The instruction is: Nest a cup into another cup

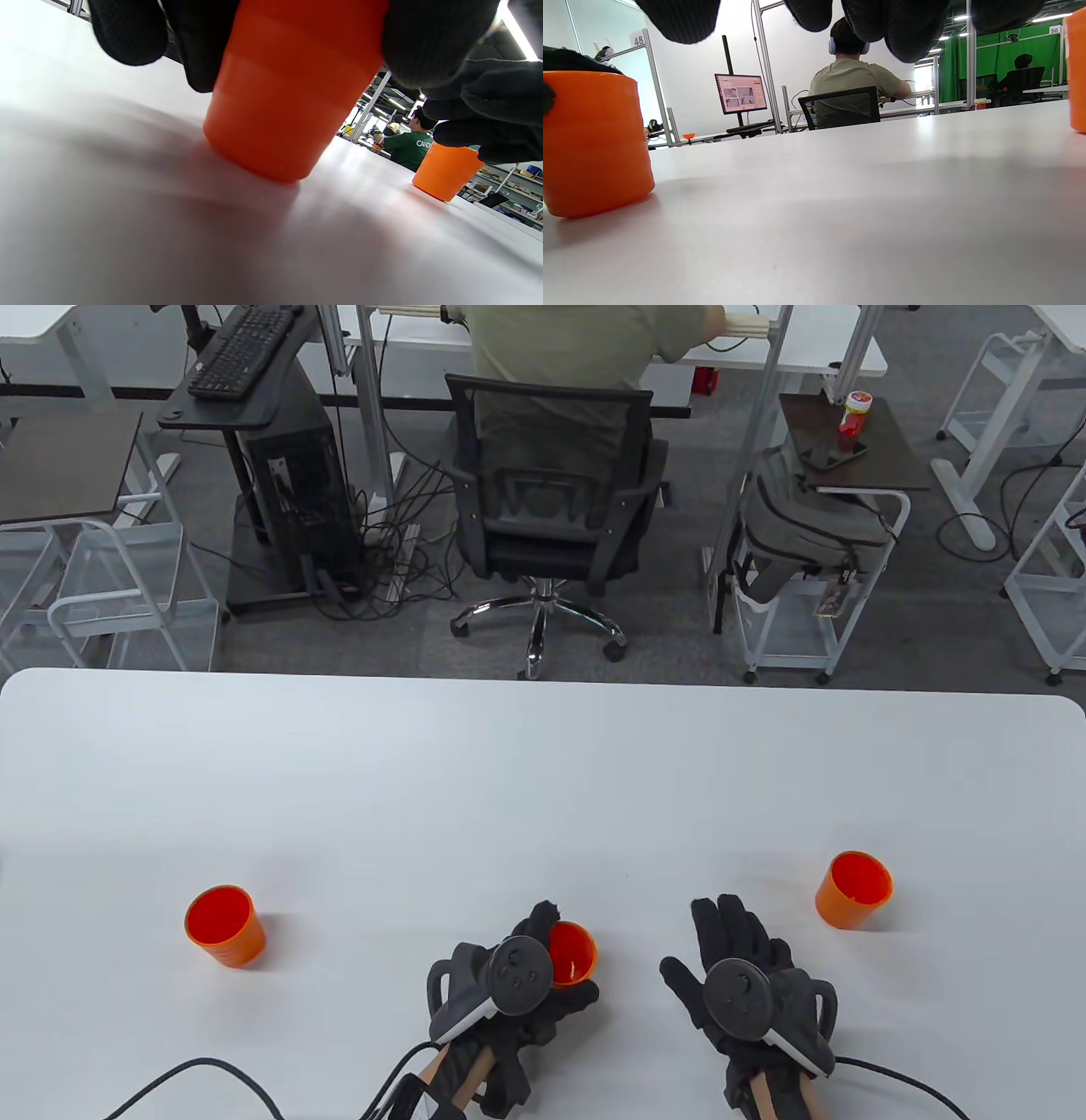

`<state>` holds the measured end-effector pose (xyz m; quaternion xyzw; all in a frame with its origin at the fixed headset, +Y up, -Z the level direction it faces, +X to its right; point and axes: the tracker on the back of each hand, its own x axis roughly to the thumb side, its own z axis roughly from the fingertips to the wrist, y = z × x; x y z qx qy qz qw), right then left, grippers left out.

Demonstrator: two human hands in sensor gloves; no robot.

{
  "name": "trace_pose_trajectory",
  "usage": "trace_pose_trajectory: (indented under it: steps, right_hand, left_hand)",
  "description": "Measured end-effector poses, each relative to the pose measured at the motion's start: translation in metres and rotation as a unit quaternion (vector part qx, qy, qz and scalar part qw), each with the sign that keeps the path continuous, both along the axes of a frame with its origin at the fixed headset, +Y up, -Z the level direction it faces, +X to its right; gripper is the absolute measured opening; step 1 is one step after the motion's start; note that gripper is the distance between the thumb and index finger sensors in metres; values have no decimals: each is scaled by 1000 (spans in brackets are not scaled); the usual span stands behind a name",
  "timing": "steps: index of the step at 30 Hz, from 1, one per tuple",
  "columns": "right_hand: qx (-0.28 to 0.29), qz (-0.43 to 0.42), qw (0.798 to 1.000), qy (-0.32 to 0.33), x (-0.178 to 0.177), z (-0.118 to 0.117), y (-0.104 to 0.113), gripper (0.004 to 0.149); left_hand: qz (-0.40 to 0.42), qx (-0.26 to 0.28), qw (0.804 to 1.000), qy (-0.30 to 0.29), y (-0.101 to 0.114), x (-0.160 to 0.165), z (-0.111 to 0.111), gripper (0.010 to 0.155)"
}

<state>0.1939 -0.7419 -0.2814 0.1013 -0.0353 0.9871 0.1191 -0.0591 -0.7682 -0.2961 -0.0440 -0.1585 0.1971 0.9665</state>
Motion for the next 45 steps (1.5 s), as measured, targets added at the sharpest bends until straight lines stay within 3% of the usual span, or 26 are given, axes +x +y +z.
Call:
trace_pose_trajectory:
  steps: [7,11,17,20,25,31,39,45]
  right_hand:
    - [-2,-3,1000,-1,1,0,0,78]
    - [-4,-6,1000,-1,1,0,0,78]
    - [-19,-11,1000,-3,4,-3,5,79]
    - [0,-24,1000,-17,10,-7,12,81]
    - [27,-16,997,-67,38,-19,30,82]
    - [52,-3,988,-149,95,-37,46,84]
    - [-16,-104,966,-236,167,-59,24,108]
    - [-77,-161,953,-246,183,-71,-1,116]
  left_hand:
    - [14,-35,999,-36,5,-5,-2,111]
    - [49,-4,998,-39,17,-17,-4,107]
    - [99,15,995,13,29,-47,-10,95]
    - [103,18,994,37,28,-63,-15,94]
    - [106,8,992,68,24,-80,-23,92]
    - [124,5,988,90,22,-95,-26,92]
    - [148,-8,983,111,20,-111,-29,92]
    - [150,-13,982,114,18,-114,-30,93]
